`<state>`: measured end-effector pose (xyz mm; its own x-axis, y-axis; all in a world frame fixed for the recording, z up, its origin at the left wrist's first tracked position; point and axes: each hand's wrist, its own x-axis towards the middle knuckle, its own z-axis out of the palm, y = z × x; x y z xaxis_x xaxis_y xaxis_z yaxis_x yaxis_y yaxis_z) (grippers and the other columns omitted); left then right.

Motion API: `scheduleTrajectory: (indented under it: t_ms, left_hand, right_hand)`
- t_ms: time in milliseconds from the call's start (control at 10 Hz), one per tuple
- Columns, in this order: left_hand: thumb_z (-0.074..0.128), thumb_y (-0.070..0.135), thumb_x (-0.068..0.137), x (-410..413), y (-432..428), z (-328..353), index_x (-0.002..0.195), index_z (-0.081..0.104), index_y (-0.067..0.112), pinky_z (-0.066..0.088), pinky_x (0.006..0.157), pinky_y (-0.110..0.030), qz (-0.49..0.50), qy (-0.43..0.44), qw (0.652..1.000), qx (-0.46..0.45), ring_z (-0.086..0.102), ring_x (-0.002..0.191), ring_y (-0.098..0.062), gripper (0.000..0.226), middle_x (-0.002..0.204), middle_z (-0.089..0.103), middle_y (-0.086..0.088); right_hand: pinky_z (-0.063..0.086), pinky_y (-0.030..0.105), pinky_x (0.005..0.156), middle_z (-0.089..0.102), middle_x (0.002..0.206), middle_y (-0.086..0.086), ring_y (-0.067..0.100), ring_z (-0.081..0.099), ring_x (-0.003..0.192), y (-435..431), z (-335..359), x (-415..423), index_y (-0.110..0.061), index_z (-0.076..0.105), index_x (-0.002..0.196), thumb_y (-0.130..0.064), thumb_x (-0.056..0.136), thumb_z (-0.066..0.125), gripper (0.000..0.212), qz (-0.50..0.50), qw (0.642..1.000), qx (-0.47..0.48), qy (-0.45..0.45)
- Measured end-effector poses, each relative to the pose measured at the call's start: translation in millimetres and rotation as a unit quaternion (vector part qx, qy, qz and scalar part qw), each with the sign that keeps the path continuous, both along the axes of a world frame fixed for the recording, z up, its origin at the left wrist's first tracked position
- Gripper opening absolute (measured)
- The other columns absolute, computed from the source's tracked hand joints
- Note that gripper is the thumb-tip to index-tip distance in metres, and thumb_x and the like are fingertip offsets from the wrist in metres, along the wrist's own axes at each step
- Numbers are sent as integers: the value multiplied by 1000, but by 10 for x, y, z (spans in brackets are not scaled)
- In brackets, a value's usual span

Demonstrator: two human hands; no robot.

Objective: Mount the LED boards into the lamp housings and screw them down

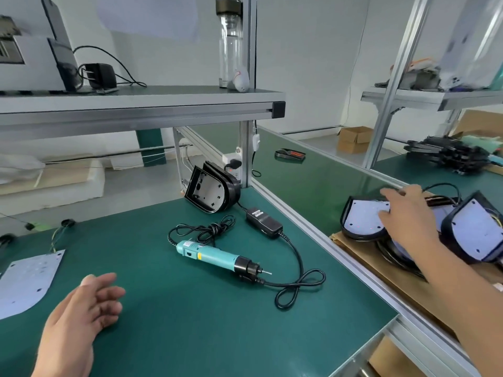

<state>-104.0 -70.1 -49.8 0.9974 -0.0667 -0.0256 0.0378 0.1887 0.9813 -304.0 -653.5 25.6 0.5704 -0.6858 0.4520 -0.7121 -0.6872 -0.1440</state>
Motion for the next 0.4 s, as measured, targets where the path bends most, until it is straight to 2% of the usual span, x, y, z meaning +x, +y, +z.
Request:
scheduleTrajectory:
  t_ms: [100, 200, 300, 400]
  left_hand:
    - [51, 33, 112, -29, 4, 25, 108, 72, 9, 50, 45, -16, 6, -1, 1000, -10, 63, 49, -12, 32, 93, 70, -20]
    - [52, 37, 112, -52, 0, 3, 109, 74, 9, 51, 48, -16, 12, -10, 1000, -13, 63, 54, -14, 35, 91, 72, -17]
    - [52, 40, 112, -47, 30, -39, 112, 75, 9, 53, 50, -18, 13, -22, 1000, 1, 63, 62, -20, 38, 88, 76, -12]
    - [50, 35, 113, -49, 21, -81, 113, 77, 13, 56, 54, -22, 21, -33, 999, 13, 63, 65, -21, 35, 90, 77, -11]
  right_hand:
    - [45, 46, 98, 63, 136, 13, 42, 46, 118, 21, -62, 47, -21, 80, 122, -24, 94, 72, 29, 8, 997, -55, 59]
    - [40, 39, 99, 68, 134, 2, 34, 44, 120, 13, -102, 62, -27, 80, 119, -42, 99, 62, 31, 6, 995, -51, 89]
    - [40, 41, 103, 69, 132, 4, 34, 45, 122, 38, -104, 62, -24, 79, 119, -48, 101, 59, 37, 16, 997, -23, 70]
    - [39, 46, 105, 71, 128, 13, 40, 48, 122, 62, -86, 46, -14, 79, 119, -41, 101, 62, 36, 32, 999, 12, -17]
